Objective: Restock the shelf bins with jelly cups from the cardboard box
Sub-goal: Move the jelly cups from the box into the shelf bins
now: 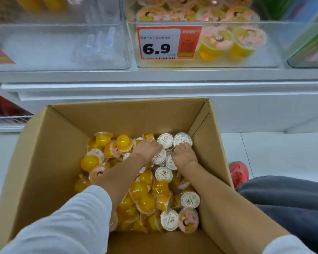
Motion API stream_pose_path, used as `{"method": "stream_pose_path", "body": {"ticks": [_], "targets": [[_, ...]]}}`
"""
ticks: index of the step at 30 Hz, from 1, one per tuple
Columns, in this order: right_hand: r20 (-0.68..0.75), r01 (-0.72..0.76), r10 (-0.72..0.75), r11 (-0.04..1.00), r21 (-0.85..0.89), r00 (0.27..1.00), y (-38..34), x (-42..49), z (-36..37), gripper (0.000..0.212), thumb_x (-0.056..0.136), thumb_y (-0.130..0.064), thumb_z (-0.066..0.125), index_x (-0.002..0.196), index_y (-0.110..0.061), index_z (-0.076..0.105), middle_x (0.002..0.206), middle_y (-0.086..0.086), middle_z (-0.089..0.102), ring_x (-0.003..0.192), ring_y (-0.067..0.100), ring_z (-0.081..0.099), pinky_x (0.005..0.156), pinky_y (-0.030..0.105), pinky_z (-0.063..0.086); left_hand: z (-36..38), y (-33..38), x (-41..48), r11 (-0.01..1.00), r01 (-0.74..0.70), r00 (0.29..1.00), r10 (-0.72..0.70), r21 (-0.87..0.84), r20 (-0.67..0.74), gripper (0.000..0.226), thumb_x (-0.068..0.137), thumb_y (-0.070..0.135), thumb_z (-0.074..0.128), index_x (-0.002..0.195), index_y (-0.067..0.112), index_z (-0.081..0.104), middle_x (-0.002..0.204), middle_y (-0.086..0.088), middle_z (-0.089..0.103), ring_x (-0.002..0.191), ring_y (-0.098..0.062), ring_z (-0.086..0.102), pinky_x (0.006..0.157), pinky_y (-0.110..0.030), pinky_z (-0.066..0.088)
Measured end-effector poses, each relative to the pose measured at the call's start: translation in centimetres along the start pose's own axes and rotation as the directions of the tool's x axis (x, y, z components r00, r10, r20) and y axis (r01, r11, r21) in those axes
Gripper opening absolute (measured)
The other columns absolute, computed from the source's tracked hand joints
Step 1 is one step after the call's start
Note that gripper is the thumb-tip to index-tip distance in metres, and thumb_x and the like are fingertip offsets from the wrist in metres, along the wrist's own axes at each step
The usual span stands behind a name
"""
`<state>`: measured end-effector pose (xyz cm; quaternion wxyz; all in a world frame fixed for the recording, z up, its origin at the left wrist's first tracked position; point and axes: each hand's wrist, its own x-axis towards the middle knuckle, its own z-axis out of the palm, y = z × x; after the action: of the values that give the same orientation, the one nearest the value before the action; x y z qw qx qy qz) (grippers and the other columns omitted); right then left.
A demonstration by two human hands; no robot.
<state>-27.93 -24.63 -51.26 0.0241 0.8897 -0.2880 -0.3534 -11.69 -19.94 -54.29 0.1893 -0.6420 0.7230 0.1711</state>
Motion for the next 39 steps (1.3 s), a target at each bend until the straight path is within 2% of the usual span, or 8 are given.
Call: {"method": "stream_pose_path", "body": {"ticks": [5, 10, 19, 24, 27, 30, 34, 39], "targets": [[-0.048, -0.068, 0.069, 0.997, 0.033, 0.996, -0.4, -0.1, 0.5, 0.050, 0.094, -0.031, 0.053, 0.138, -0.010, 0.044, 0.137, 0.012, 0.043, 0.129, 0.029, 0.036, 0.112, 0.040, 0.022, 0.7, 1.5, -0.4, 0.992, 0.080, 0.997, -0.081, -0.101, -0.003, 0.099, 0.073, 0.042, 0.079, 0.149, 0.019, 0.021, 0.149, -0.003, 0.037, 0.138, -0.023, 0.032, 0.110, -0.038, 0.031], [-0.118, -0.076, 0.092, 0.988, 0.135, 0.989, -0.2, -0.2, 1.2, 0.069, 0.075, -0.040, 0.072, 0.131, -0.013, 0.043, 0.130, 0.010, 0.045, 0.122, 0.028, 0.039, 0.109, 0.039, 0.025, 0.2, 1.9, 0.0, 0.976, 0.113, 0.992, -0.123, -0.186, -0.039, 0.092, 0.068, 0.038, 0.082, 0.142, 0.017, 0.031, 0.142, -0.003, 0.044, 0.131, -0.022, 0.040, 0.106, -0.035, 0.034], [-0.190, -0.001, 0.079, 0.925, 0.381, 0.979, 0.7, -2.1, 0.0, 0.070, 0.070, -0.040, 0.071, 0.127, -0.014, 0.040, 0.127, 0.005, 0.049, 0.121, 0.024, 0.042, 0.107, 0.035, 0.028, -3.0, 0.4, -0.4, 0.883, 0.186, 0.982, -0.159, -0.432, 0.097, 0.093, 0.057, 0.048, 0.085, 0.135, 0.019, 0.042, 0.129, -0.005, 0.045, 0.120, -0.025, 0.042, 0.100, -0.036, 0.042], [-0.310, 0.075, 0.193, 0.729, 0.680, 0.931, 1.7, -4.6, -5.7, 0.058, 0.064, -0.037, 0.077, 0.103, -0.023, 0.035, 0.101, 0.000, 0.054, 0.094, 0.021, 0.054, 0.071, 0.032, 0.046, -9.1, -3.2, -4.6, 0.784, 0.176, 0.975, -0.221, -0.595, -0.002, 0.072, 0.057, 0.030, 0.085, 0.122, 0.023, 0.054, 0.117, -0.006, 0.052, 0.103, -0.022, 0.048, 0.083, -0.030, 0.045], [-0.426, 0.147, 0.237, 0.705, 0.694, 0.873, 2.3, -7.3, -10.8, 0.069, 0.067, -0.042, 0.074, 0.121, -0.018, 0.038, 0.106, 0.000, 0.056, 0.090, 0.019, 0.057, 0.069, 0.032, 0.049, -13.8, -5.3, -9.3, 0.736, 0.114, 0.970, -0.227, -0.667, -0.085, 0.061, 0.058, 0.025, 0.085, 0.111, 0.025, 0.055, 0.110, -0.002, 0.063, 0.092, -0.018, 0.057, 0.072, -0.028, 0.046], [-0.567, 0.227, 0.289, 0.707, 0.670, 0.771, 2.6, -10.0, -16.3, 0.067, 0.072, -0.046, 0.067, 0.128, -0.018, 0.041, 0.112, 0.002, 0.062, 0.096, 0.021, 0.060, 0.077, 0.035, 0.052, -19.3, -7.0, -15.2, 0.754, 0.052, 0.929, -0.277, -0.655, -0.245, 0.063, 0.057, 0.043, 0.075, 0.117, 0.028, 0.062, 0.113, 0.004, 0.066, 0.096, -0.015, 0.060, 0.080, -0.030, 0.050], [-0.718, 0.340, 0.343, 0.704, 0.623, 0.605, 2.1, -12.5, -24.3, 0.050, 0.078, -0.046, 0.065, 0.119, -0.021, 0.050, 0.109, -0.001, 0.063, 0.099, 0.020, 0.061, 0.079, 0.036, 0.052, -25.6, -9.4, -21.7, 0.730, 0.000, 0.805, -0.405, -0.684, -0.433, 0.063, 0.066, 0.044, 0.076, 0.124, 0.025, 0.063, 0.118, 0.009, 0.064, 0.103, -0.012, 0.059, 0.086, -0.025, 0.046], [-0.806, 0.355, 0.354, 0.761, 0.544, 0.475, 1.8, -12.2, -32.9, 0.071, 0.084, -0.042, 0.063, 0.143, -0.012, 0.036, 0.126, 0.007, 0.053, 0.114, 0.024, 0.052, 0.087, 0.032, 0.042, -30.5, -14.2, -24.8, 0.719, -0.028, 0.654, -0.512, -0.694, -0.557, 0.061, 0.071, 0.039, 0.077, 0.125, 0.023, 0.052, 0.108, 0.004, 0.058, 0.094, -0.017, 0.059, 0.080, -0.032, 0.050]]}}
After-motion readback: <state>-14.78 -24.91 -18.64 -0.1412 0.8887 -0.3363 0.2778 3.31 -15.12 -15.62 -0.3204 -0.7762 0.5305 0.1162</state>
